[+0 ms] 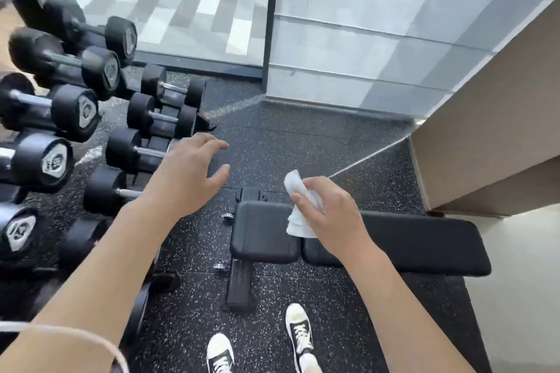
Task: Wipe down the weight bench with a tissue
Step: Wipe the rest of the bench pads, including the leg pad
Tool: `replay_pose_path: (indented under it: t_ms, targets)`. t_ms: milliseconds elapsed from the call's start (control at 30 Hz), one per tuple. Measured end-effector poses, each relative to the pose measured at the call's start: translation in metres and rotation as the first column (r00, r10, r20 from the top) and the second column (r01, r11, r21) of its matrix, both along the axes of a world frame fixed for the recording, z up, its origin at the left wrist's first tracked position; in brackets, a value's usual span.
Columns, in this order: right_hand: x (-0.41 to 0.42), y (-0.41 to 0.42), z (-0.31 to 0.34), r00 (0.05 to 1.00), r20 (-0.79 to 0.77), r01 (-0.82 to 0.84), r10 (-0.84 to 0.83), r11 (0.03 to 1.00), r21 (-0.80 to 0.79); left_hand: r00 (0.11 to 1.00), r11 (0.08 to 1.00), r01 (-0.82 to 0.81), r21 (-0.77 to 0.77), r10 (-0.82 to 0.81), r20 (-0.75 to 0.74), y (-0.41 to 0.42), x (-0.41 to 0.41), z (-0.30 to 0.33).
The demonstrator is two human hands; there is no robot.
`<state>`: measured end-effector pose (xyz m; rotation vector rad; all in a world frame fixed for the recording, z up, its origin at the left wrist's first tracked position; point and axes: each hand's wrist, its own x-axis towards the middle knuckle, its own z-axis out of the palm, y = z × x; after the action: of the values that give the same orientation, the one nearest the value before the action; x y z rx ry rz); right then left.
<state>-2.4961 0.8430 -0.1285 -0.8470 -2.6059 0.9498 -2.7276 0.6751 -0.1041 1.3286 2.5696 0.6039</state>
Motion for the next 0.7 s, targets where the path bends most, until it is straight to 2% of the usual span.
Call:
replay_pose_path:
  t_ms: [333, 500, 700]
  targets:
    - [-0.065, 0.050, -0.199, 0.979, 0.113, -0.153, 0.169, 0.979, -0.134, 0.974, 0.982, -0.177, -0.062, 0.184, 0.134, -0.003, -0.006, -0.221]
    - [-0.077, 0.045, -0.305, 0.961, 0.173, -0.189, 0.217, 0.968, -0.165, 0.940, 0.961, -0.261, -0.092, 0.274, 0.202, -0.016, 0.008, -0.338]
    - [-0.077, 0.022, -0.420, 0.951, 0.210, -0.188, 0.228, 0.963, -0.195, 0.914, 0.955, -0.264, -0.136, 0.292, 0.280, -0.034, 0.038, -0.460]
